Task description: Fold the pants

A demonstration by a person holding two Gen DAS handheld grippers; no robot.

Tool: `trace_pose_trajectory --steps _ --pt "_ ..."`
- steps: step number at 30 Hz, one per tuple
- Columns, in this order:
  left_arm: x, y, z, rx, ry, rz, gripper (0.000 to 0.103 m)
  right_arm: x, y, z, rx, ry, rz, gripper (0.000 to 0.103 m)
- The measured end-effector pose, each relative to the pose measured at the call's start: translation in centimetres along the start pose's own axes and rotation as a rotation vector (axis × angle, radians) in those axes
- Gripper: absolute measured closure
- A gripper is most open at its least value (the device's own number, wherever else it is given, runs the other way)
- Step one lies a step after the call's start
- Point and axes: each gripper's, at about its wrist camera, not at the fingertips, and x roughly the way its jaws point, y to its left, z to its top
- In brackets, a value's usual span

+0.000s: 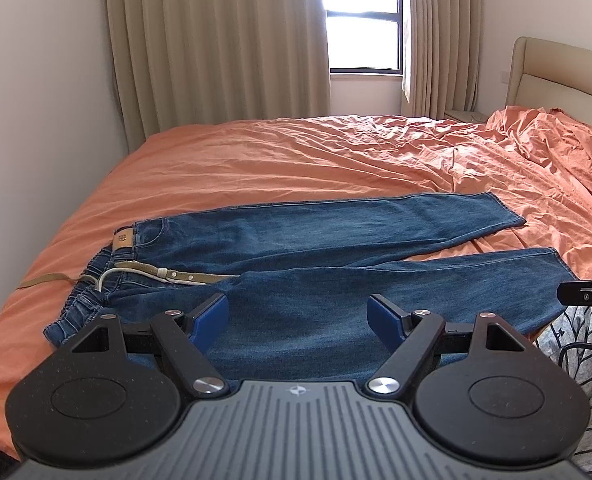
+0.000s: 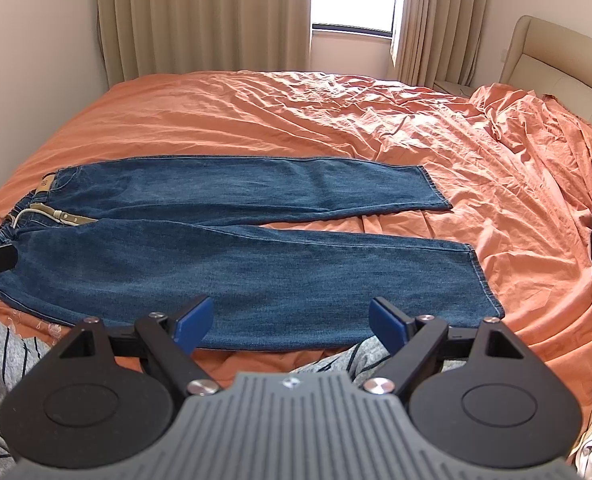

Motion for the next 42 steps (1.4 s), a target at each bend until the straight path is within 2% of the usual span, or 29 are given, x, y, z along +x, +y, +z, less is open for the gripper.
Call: trace_pose_trajectory --steps 12,15,18,20,22,25,27,29,31,34,38,42 --pt "0.3 0.0 -0.8 -0.007 0.015 0.001 0.011 0.7 -0.2 -0.3 -0.002 0.011 0.008 0.022" --pt "0.8 0.7 -1.2 -0.026 0.031 -0.015 0.012 1.0 -0.6 -0.5 -0.005 -0.02 0.057 0.022" --pt "1.6 2.0 -1.3 -0.007 0.052 -0.056 0.023 1.5 -1.9 -0.9 -0.015 -0.087 0.129 0.022" --pt "2.1 3.2 -1.3 0.029 0.06 -0.057 0.027 2.2 -2.9 -0.9 -0.028 -0.108 0.144 0.022" --pt "2.7 4.9 -1.2 0.042 0.084 -0.037 0.036 3.1 -3.8 -0.8 -0.032 -0.107 0.126 0.022" --pt "3.6 8.1 -1.4 0.054 0.13 -0.044 0.051 5.2 -5.6 -0.4 -0.011 -0.055 0.107 0.022" --pt "4.5 9.8 -1.5 0.102 0.163 -0.048 0.059 6.7 -6.6 -0.2 0.011 -0.008 0.125 0.023" --pt "5.6 11.5 -1.5 0.202 0.204 -0.061 0.062 8.1 -7.2 0.0 0.019 0.035 0.144 0.031" --pt "6.7 12.9 -1.6 0.298 0.251 -0.081 0.063 9.5 -7.4 0.2 0.009 0.071 0.147 0.05" --pt "8.8 15.1 -1.8 0.395 0.334 -0.134 0.063 11.2 -7.5 0.4 -0.006 0.119 0.137 0.059" --pt "12.4 17.3 -3.0 0.496 0.503 -0.138 0.063 12.5 -7.6 0.8 -0.011 0.153 0.107 0.059" --pt "15.3 17.8 -5.4 0.691 0.609 -0.171 0.063 13.4 -7.8 1.3 -0.002 0.188 0.084 0.059"
